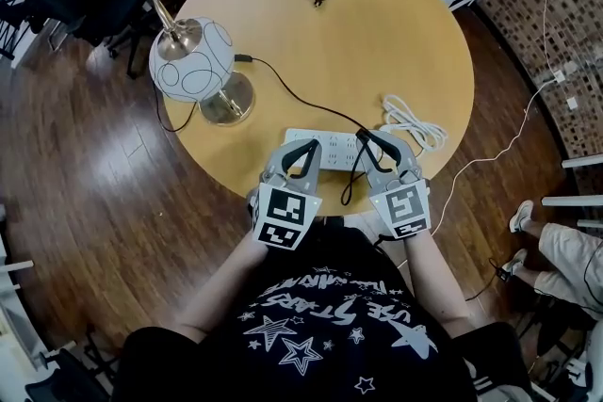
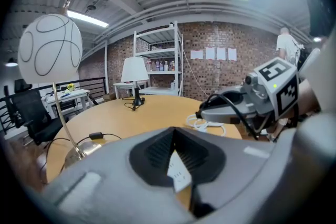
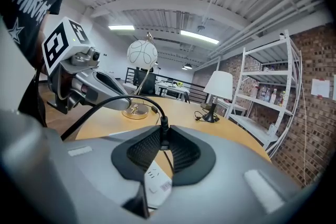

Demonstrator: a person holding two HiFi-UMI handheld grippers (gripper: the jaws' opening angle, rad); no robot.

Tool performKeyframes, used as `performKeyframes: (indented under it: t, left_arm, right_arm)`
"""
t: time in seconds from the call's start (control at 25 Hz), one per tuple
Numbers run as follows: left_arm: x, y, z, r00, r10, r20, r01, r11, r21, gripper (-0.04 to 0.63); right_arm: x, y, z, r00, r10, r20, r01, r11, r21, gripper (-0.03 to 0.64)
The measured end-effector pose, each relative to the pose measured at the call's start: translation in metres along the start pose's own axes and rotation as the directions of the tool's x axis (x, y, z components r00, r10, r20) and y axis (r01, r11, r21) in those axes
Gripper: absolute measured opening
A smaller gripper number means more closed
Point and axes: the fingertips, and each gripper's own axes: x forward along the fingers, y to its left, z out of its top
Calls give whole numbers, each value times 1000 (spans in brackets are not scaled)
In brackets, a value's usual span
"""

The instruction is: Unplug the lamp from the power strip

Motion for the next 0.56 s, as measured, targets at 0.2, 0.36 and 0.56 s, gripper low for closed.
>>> performKeyframes:
  t: [0.2, 0.36, 0.56]
  left_arm:
    - [0, 2, 10, 1000, 13, 19, -13, 1000, 1, 5]
    - [-1, 3, 11, 1000, 18, 23, -18, 1000, -1, 5]
    - [0, 4, 12, 999, 29, 22, -29, 1000, 0, 5]
  right_arm:
    - [-4, -3, 8, 1000, -14, 5, 14, 999, -31, 57]
    - [-5, -3, 9, 1000, -17, 25, 17, 999, -28, 57]
    - [-8, 0, 16, 998, -15, 61, 18, 999, -39, 57]
